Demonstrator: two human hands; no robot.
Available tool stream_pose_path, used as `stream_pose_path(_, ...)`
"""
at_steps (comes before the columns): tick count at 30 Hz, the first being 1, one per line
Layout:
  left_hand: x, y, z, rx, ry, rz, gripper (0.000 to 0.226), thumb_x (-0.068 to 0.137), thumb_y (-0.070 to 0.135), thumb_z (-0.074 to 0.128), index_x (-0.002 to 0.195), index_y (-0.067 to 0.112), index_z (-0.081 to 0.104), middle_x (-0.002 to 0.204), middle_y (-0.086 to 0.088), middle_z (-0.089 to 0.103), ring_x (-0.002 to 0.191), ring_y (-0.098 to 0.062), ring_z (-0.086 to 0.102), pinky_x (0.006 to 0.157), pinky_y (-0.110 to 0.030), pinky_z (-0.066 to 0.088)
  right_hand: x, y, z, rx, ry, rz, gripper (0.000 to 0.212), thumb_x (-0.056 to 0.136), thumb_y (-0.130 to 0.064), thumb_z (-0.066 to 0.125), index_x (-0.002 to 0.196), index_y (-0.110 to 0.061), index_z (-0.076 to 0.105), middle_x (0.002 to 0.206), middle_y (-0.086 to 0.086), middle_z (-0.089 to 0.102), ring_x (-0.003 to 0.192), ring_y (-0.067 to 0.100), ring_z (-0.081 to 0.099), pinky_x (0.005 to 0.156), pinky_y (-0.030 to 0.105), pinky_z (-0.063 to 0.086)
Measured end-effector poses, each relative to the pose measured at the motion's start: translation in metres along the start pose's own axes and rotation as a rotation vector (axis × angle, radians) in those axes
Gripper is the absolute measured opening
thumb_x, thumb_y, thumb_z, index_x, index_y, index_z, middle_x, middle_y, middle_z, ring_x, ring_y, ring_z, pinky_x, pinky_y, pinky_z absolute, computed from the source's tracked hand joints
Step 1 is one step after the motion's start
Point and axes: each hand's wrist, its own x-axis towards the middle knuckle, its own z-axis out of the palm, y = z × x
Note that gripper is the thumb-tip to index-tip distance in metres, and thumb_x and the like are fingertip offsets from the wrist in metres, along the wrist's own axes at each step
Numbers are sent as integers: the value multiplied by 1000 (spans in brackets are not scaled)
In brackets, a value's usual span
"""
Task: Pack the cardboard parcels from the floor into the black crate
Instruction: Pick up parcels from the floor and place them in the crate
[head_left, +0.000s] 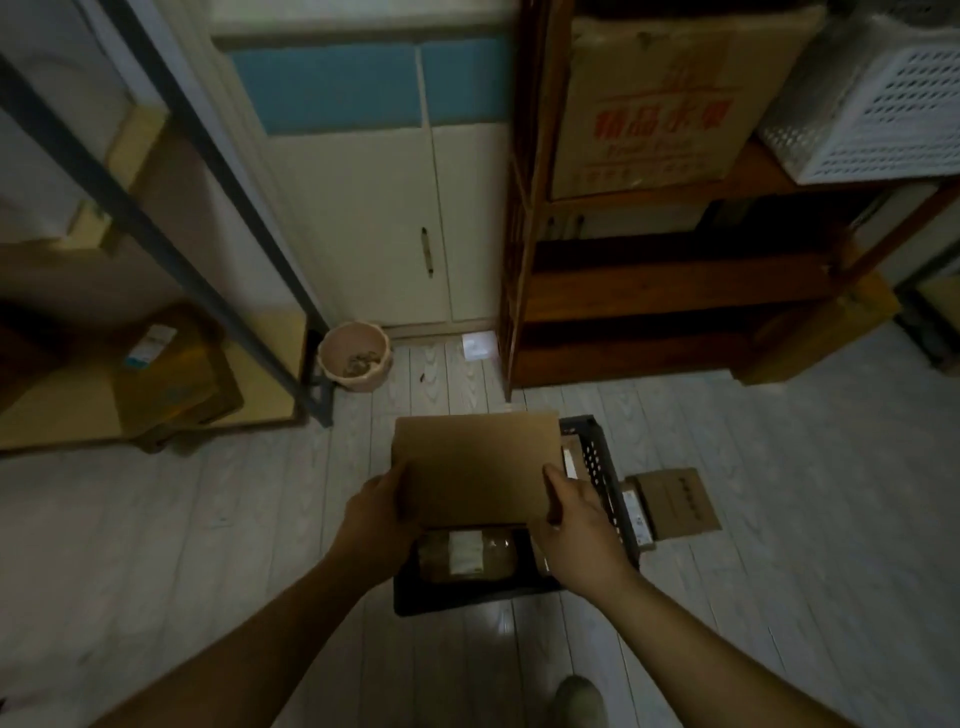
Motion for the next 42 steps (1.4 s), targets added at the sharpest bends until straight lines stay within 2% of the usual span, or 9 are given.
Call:
stream_pose_path(5, 77, -89, 98, 9, -98, -171, 47, 81, 39, 47, 125, 22, 46, 111, -10, 61, 92, -28, 64, 81, -49, 56, 72, 77, 76, -126, -97, 60, 66, 95, -27, 53, 151, -26, 18, 147, 13, 32, 125, 27, 46, 106, 32, 39)
stream_pose_path(10, 118, -133, 186, 111, -231, -213, 58, 92, 30, 53, 144, 25, 30, 140, -12, 41, 117, -33, 51, 101, -44, 45, 125, 167, 150, -237, -286, 140, 72, 93, -29, 54, 151, -27, 12, 143, 19, 31, 123, 35, 45, 103, 36, 42)
stream_pose_path(16, 166, -200, 263, 208, -295, -261, 50, 94, 18, 45, 142, 18, 32, 145, -17, 33, 121, -33, 47, 104, -38, 41, 172, 233, 222, -295, -398, 145, 62, 92, -37, 54, 144, -22, 24, 129, 19, 38, 113, 38, 49, 91, 35, 43)
stream_pose_path(24, 196, -236, 308, 204, -261, -343, 42, 93, 6, 44, 135, 3, 43, 140, -24, 40, 127, -38, 42, 106, -41, 35, 202, 277, 284, -373, -537, 240, 81, 89, -61, 45, 150, -22, 9, 147, 21, 19, 126, 42, 38, 101, 46, 40)
stream_pose_path(27, 201, -241, 310, 115, -299, -360, 36, 94, 13, 48, 128, 2, 49, 131, -22, 50, 120, -36, 49, 104, -42, 39, 211, 280, 295, -411, -583, 309, 82, 89, -62, 42, 151, -20, 10, 155, 21, 11, 133, 42, 32, 107, 49, 35)
stream_pose_path(30, 197, -232, 300, 36, -318, -339, 30, 95, 18, 49, 121, 4, 52, 123, -20, 55, 107, -32, 55, 96, -43, 47, 207, 274, 285, -354, -550, 300, 72, 91, -58, 42, 150, -25, 16, 153, 19, 18, 131, 41, 36, 105, 47, 37)
stream_pose_path(33, 174, -208, 271, 47, -274, -292, 46, 92, 22, 55, 134, 9, 43, 135, -18, 44, 117, -32, 50, 100, -44, 45, 190, 256, 252, -310, -465, 214, 65, 94, -52, 44, 149, -27, 22, 149, 16, 27, 129, 37, 40, 103, 42, 40)
stream_pose_path(36, 131, -170, 227, -29, -213, -297, 48, 89, 22, 60, 133, 10, 46, 140, -19, 41, 121, -33, 47, 104, -44, 41, 160, 225, 207, -300, -431, 191, 65, 93, -54, 44, 148, -23, 28, 147, 15, 31, 129, 34, 40, 103, 40, 40)
stream_pose_path(42, 6, -59, 123, -55, -146, -300, 49, 94, 22, 53, 139, 7, 38, 146, -19, 31, 132, -26, 34, 103, -27, 29, 68, 136, 93, -250, -364, 130, 53, 93, -52, 45, 136, -21, 44, 133, 10, 44, 120, 27, 45, 94, 32, 41)
